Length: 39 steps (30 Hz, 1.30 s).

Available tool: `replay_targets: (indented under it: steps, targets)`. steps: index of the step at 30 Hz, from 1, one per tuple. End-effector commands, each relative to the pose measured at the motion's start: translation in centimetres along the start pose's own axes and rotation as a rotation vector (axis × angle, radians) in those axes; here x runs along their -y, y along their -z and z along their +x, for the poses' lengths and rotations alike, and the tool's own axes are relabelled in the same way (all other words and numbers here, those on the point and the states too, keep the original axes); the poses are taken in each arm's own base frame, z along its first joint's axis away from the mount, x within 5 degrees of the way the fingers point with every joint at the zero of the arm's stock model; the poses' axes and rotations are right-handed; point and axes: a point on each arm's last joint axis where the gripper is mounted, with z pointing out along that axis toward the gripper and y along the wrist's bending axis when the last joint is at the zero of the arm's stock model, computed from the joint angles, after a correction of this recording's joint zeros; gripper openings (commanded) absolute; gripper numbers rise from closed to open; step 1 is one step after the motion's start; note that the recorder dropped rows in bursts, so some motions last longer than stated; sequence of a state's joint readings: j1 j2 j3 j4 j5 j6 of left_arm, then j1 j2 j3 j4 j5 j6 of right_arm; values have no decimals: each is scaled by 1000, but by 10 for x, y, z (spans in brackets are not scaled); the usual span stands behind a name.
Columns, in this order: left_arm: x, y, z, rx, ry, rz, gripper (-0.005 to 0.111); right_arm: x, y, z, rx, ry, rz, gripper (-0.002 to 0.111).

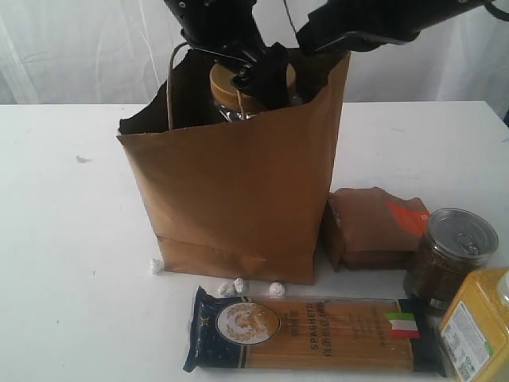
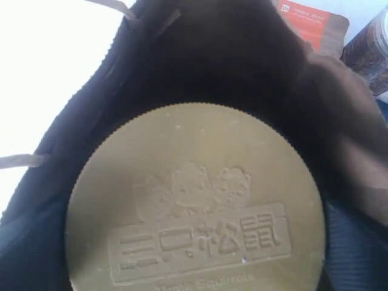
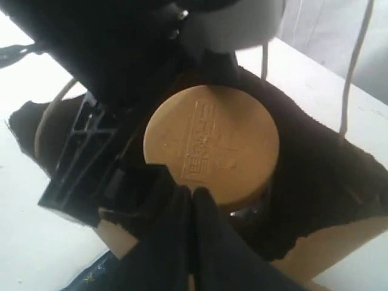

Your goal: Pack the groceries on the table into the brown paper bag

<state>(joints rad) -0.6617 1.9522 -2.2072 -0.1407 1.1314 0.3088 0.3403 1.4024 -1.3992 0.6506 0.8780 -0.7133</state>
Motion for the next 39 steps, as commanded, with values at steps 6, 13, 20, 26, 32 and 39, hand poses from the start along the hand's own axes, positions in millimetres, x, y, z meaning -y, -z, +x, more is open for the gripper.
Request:
replay_targets:
  steps: [6,13,20,26,32,39]
  targets:
    - [8,12,5,-41,-6,61,105,5,-8,-5,18,-4,-11,0]
    - [2,9,9,-84,39,-3,105,28,-63,12,-73,-107,-67,0]
    - [4,11,9,-73,16,14,105,12,-21,-13,8,6,-43,0]
    - [5,14,8,-63,25,22,105,10,-19,-12,3,10,-49,0]
    - [7,27,8,-44,32,0,105,7,-15,-10,-27,26,-67,0]
    - [12,51,8,1,36,-22,105,2,-5,-10,-42,50,-58,0]
